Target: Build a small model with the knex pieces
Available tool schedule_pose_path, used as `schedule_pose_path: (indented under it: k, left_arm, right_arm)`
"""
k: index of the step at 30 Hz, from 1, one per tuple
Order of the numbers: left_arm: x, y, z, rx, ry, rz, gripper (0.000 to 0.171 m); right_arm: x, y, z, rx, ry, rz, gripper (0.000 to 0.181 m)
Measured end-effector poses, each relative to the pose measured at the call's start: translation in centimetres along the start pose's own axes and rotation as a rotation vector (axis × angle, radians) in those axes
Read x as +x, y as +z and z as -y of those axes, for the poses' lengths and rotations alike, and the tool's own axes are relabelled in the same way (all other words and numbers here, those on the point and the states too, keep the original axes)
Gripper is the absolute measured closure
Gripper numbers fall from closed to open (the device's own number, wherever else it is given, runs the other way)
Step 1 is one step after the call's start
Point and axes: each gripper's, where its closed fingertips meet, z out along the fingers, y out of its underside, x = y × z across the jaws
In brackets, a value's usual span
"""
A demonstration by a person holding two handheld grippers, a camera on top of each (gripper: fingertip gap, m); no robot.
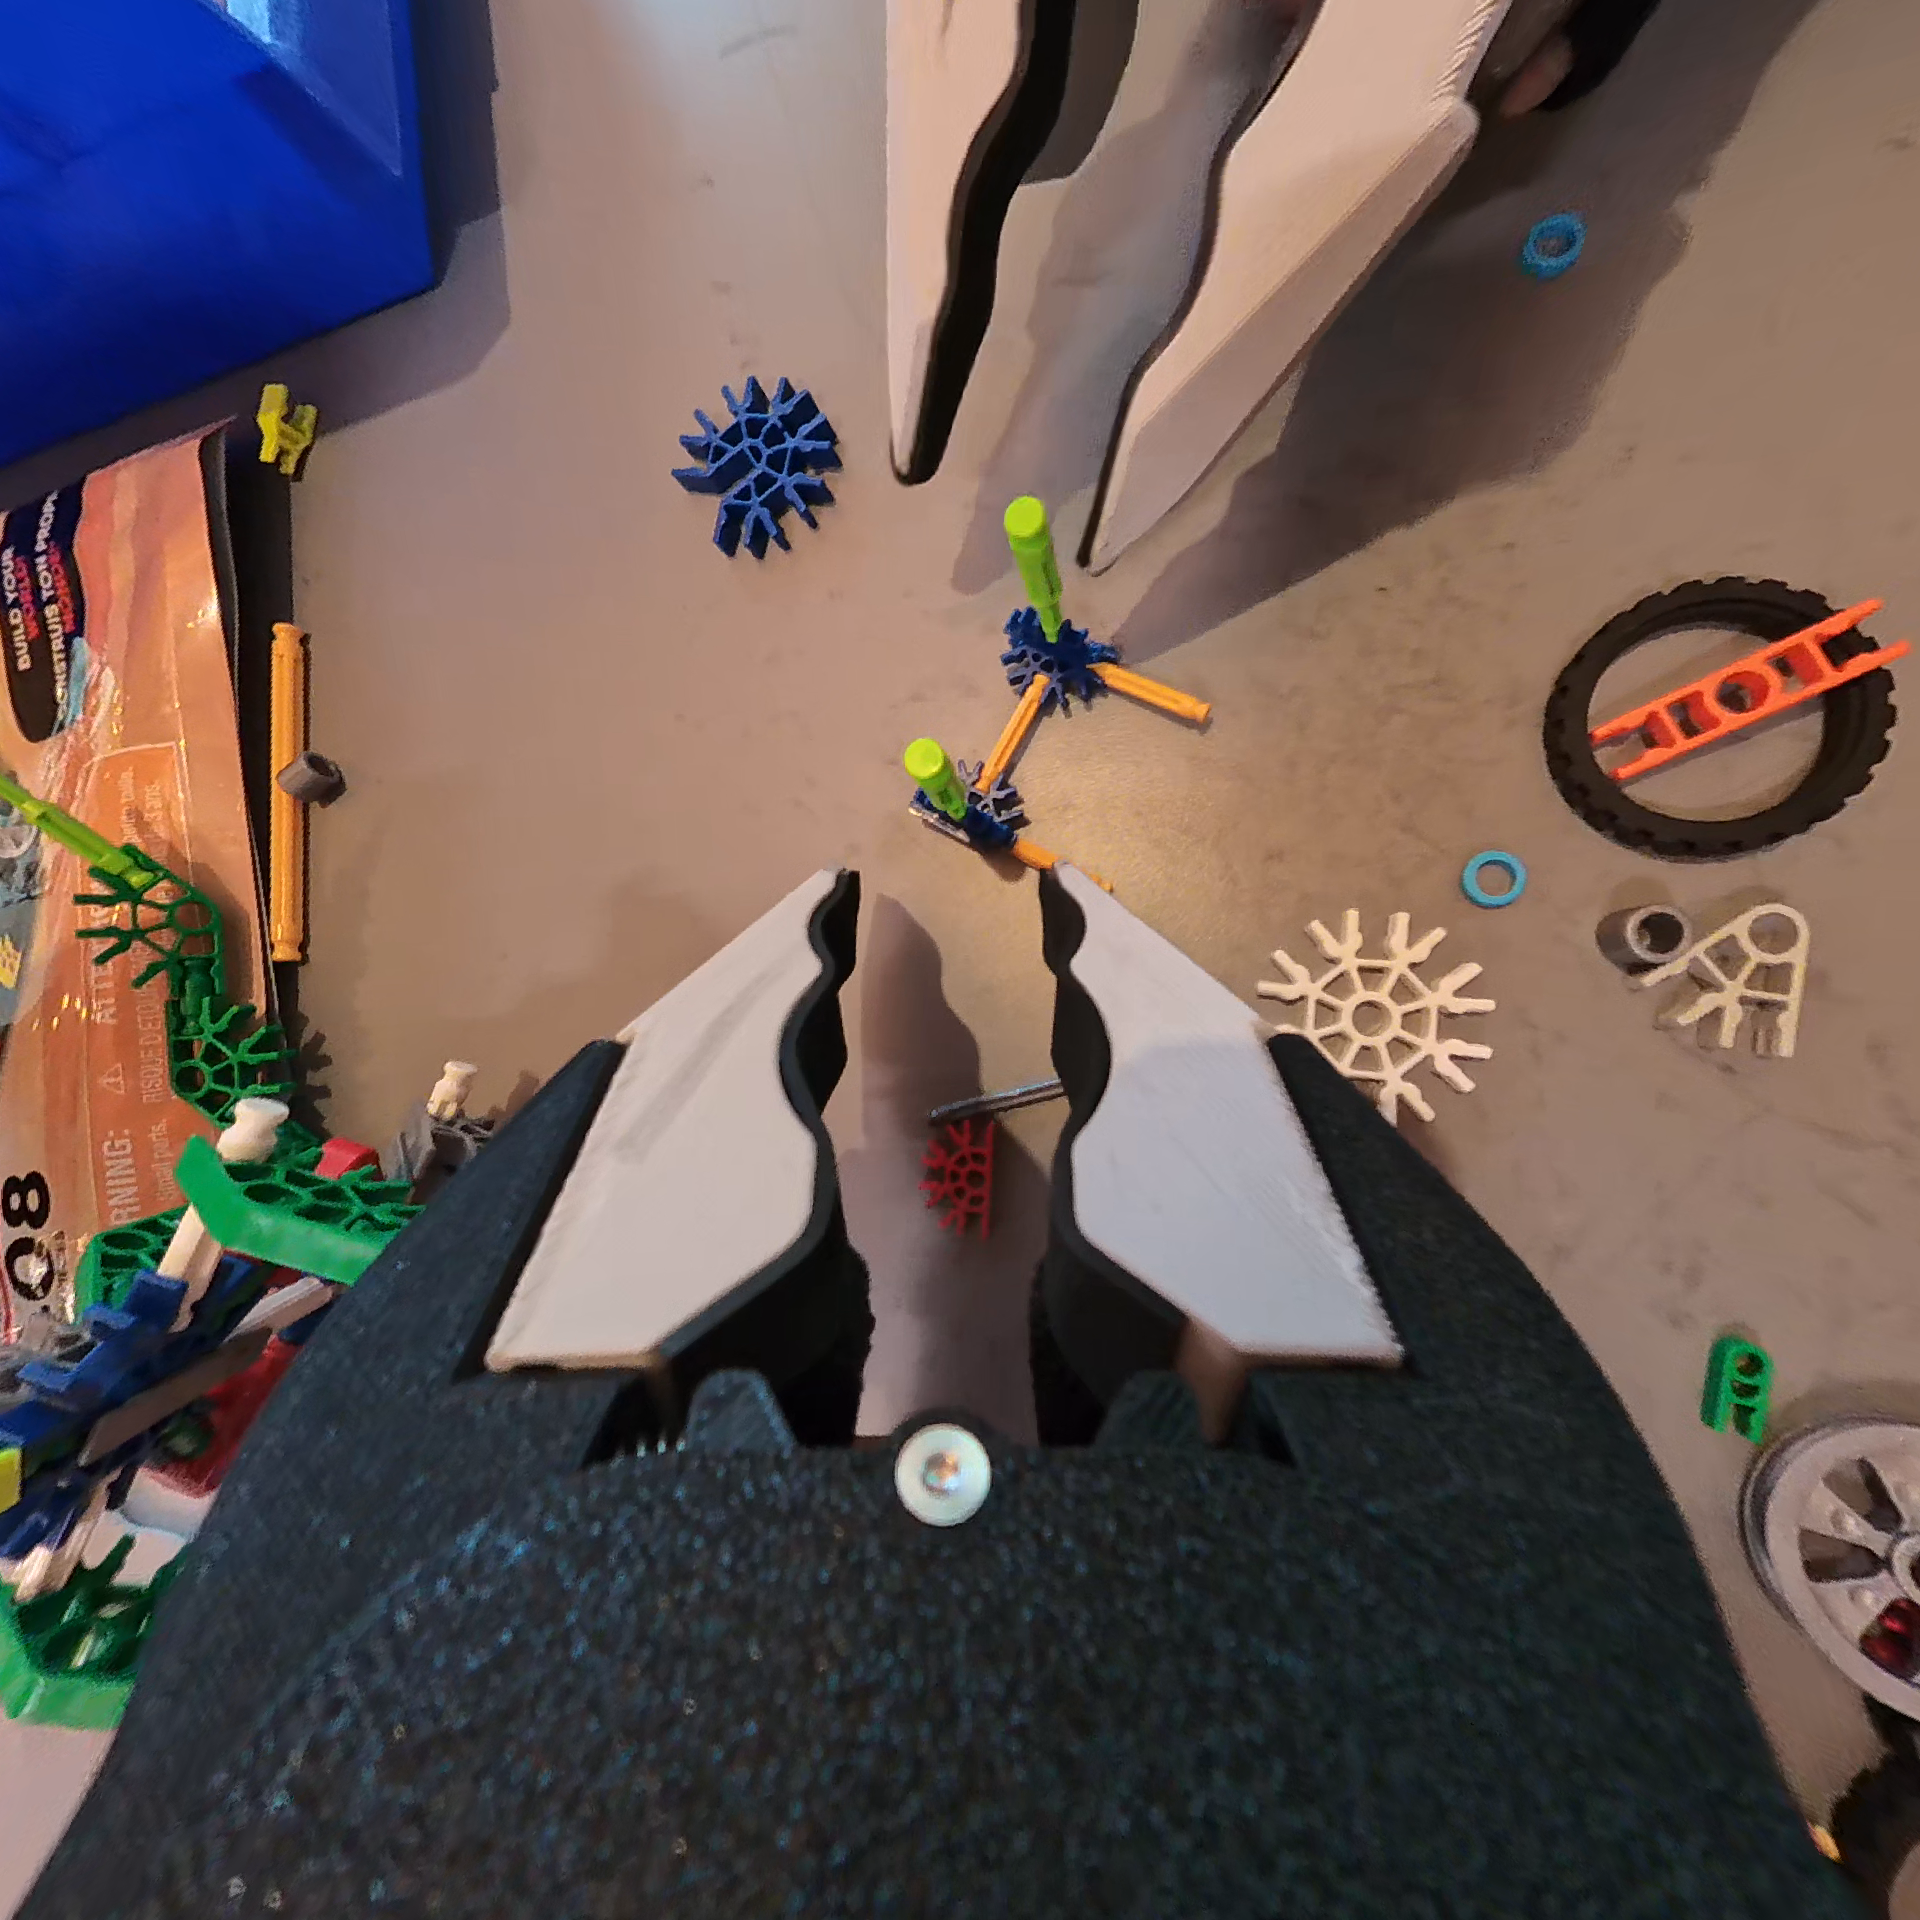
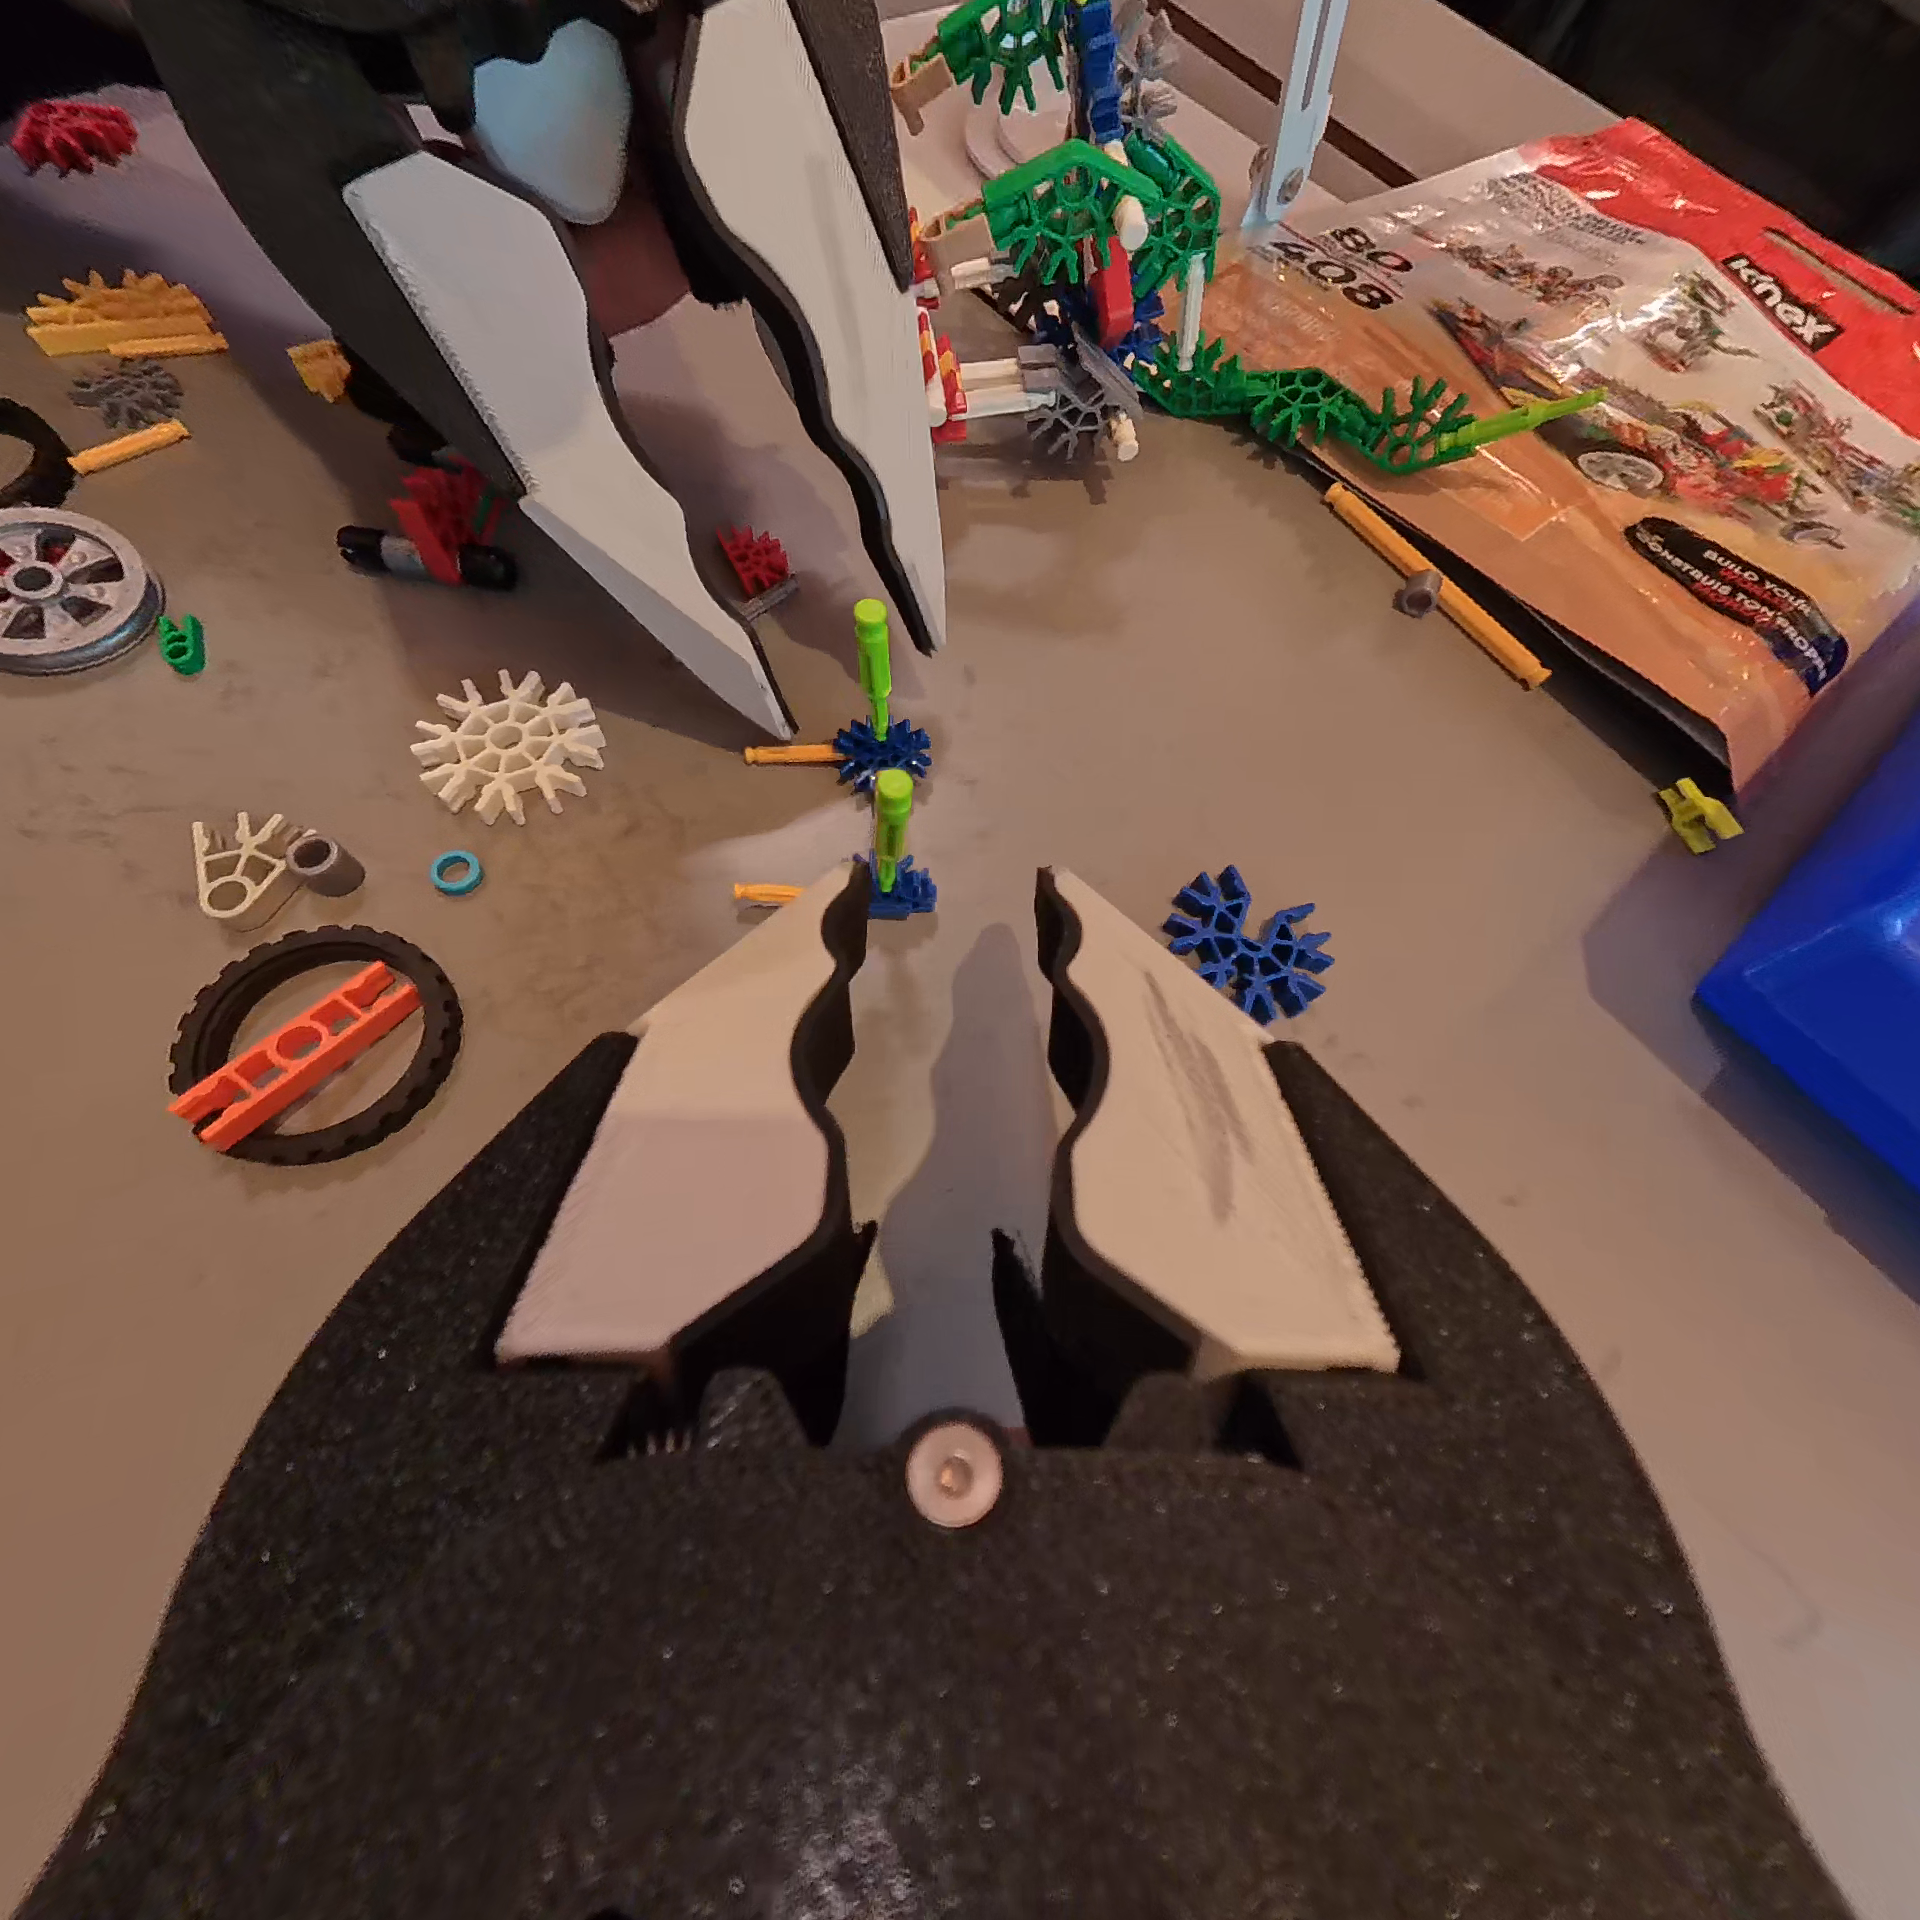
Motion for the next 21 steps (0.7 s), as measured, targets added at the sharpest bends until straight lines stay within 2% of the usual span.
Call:
schedule_pose_path:
  k: [21]
  left_arm:
    - [1.3,0.5,0.6,0.026,0.020,-0.051,0.144]
  right_arm:
    - [-0.2,0.3,-0.4,-0.031,-0.018,-0.008,0.150]
